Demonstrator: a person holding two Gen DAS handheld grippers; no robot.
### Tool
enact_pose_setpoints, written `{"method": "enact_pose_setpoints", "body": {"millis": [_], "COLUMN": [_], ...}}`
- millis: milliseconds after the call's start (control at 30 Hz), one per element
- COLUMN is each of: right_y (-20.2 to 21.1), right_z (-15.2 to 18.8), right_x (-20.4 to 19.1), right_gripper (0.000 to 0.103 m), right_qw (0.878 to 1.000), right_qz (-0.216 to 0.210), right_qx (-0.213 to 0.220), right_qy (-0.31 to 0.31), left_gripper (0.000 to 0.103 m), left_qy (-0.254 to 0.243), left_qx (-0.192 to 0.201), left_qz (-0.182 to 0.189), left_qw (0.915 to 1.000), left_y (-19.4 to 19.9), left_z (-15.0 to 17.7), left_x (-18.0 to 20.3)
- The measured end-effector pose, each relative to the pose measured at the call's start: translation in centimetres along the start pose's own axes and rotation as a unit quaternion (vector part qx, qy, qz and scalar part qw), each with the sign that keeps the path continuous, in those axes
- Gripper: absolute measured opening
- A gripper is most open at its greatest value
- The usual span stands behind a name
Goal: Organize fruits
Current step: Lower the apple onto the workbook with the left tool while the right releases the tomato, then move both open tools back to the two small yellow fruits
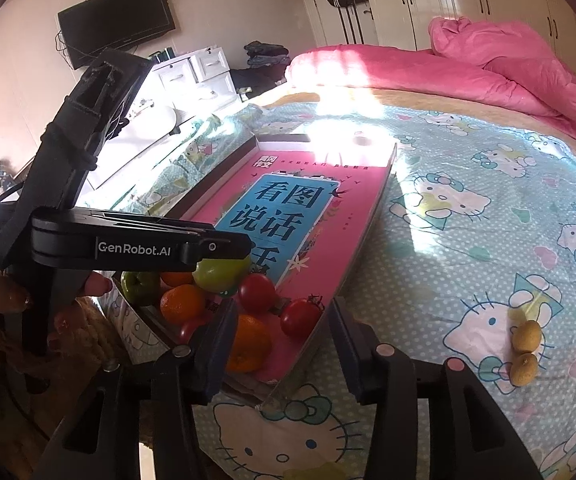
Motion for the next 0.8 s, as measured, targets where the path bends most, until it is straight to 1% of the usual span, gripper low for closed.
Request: {"method": "enact_pose_setpoints", "body": {"millis": [200,333,467,567,667,800], "right_y": [1.5,2.6,3.6,4.4,5.5,6.6], "right_z": [-0.4,-0.4,-0.2,0.0,0.2,0.7], "right_x": [1.6,2.9,4.4,5.6,6.8,9.1], "right_gripper": [0.049,0.057,0.057,0.058,0.061,0.062], "right_qw": [1.000,0.999,0.998,0.996,0.995,0.991], "right_qz": [0.017,0.027,0.040,0.049,0.062,0.082], "right_qx": [0.021,0.033,0.040,0.045,0.052,0.058], "right_qy": [-0.015,-0.027,-0.040,-0.051,-0.062,-0.086], "left_gripper": [0.057,0.062,0.064,0.072,0.073,0.073], "left_qy": [-0.006,-0.007,-0.006,-0.006,-0.009,-0.031], "left_qx": [0.017,0.024,0.030,0.038,0.032,0.026], "left_qz": [0.009,0.012,0.021,0.033,0.055,0.056], "left_qw": [0.9998,0.9996,0.9993,0.9987,0.9979,0.9976], "left_y": [0.6,0.8,1.0,1.1,0.8,0.4], "left_z": [-0.6,-0.9,-1.2,-1.4,-1.2,-0.9], "left_x": [0.8,1.4,2.2,3.1,4.5,6.4]}}
Point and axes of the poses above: each gripper's, at about its wrist camera, not at the fingertips, and y roughly against the way its jaws point, x to its right, z to its underside, the point moved 8 cm from there along -y, roughly the way its jaws point, and after that the axes turned 1 degree about y, right-handed, at the moved point
